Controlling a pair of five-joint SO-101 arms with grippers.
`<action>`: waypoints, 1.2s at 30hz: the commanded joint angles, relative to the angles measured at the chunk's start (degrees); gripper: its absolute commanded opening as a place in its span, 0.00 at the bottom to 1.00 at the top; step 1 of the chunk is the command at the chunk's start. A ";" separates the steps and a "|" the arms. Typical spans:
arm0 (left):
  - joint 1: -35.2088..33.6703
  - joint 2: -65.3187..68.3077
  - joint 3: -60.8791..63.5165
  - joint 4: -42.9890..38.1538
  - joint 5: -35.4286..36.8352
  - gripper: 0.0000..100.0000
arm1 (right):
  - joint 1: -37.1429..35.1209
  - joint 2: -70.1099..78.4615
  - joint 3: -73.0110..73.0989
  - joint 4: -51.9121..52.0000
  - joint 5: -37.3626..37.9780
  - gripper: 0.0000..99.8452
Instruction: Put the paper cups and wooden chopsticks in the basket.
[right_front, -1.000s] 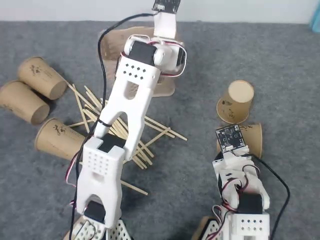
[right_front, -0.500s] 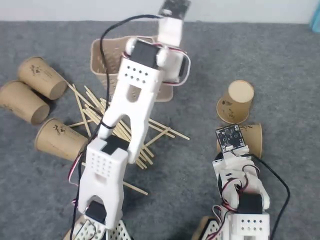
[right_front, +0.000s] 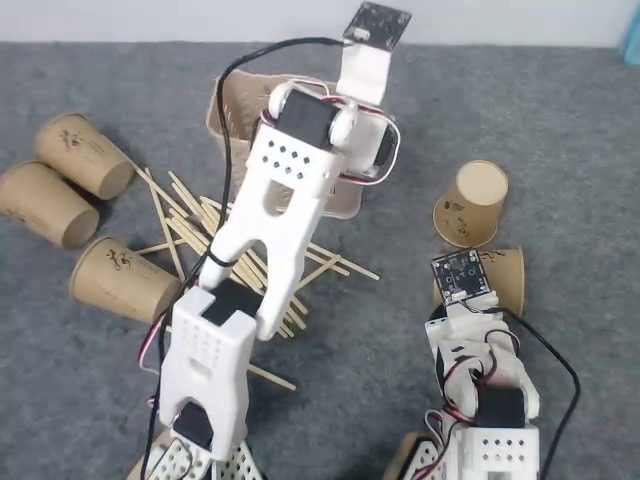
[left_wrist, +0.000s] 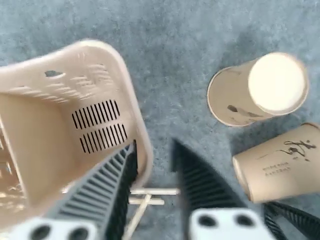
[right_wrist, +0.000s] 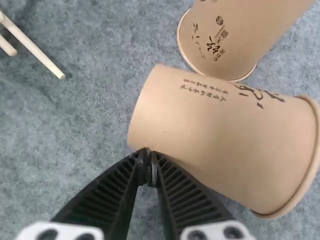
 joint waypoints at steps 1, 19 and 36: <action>0.26 -4.40 -2.42 1.93 -1.05 0.20 | -0.13 -0.92 1.14 -0.13 0.70 0.01; -13.98 -32.79 11.03 2.02 -6.33 0.20 | -0.13 -0.92 1.14 -0.13 0.70 0.01; -43.43 -76.75 60.97 0.62 -6.95 0.14 | 3.30 -0.92 1.14 0.40 0.70 0.01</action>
